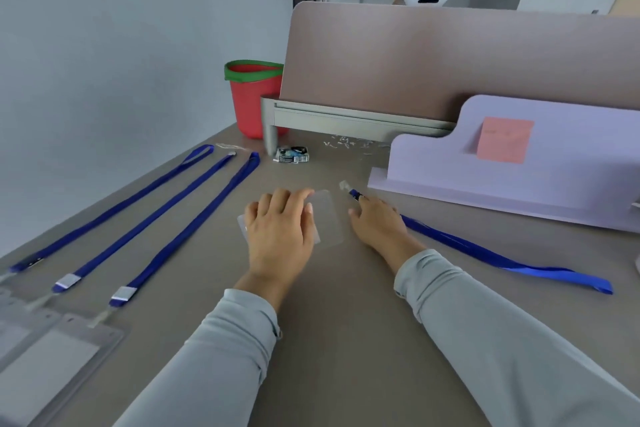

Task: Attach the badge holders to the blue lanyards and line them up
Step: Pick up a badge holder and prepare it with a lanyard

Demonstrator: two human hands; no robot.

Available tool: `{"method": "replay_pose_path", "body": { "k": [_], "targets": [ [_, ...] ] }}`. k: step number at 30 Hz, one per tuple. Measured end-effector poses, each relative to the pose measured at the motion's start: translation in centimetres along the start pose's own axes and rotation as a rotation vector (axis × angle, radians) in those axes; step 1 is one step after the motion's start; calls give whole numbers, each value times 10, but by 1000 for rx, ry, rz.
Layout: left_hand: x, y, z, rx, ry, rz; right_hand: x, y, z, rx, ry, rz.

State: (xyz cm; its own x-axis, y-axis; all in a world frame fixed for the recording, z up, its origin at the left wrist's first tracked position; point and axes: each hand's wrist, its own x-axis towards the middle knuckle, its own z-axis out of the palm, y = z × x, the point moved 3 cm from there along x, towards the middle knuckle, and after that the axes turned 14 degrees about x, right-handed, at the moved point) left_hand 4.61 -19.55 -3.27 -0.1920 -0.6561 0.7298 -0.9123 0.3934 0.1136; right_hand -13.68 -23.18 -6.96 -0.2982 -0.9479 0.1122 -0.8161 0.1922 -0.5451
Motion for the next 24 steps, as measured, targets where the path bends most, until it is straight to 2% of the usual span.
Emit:
{"method": "replay_pose_path", "body": {
  "k": [8,12,16,19,21,24],
  "targets": [
    [-3,1,-6,9,-30,10,-46,-3,-30,-202,115,18],
    [-7,5,-8,3,-39,30,-56,-3,-31,-36,44,-70],
    [-10,5,-12,-7,-8,37,-61,-12,-25,19,-26,-179],
    [-9,3,-14,-21,2,27,-65,-15,-25,167,-65,-199],
    [-9,3,-15,-30,0,21,-70,-15,-24,149,-118,-224],
    [-11,6,-15,-60,-22,42,-79,-8,-26,63,-82,-226]
  ]
}}
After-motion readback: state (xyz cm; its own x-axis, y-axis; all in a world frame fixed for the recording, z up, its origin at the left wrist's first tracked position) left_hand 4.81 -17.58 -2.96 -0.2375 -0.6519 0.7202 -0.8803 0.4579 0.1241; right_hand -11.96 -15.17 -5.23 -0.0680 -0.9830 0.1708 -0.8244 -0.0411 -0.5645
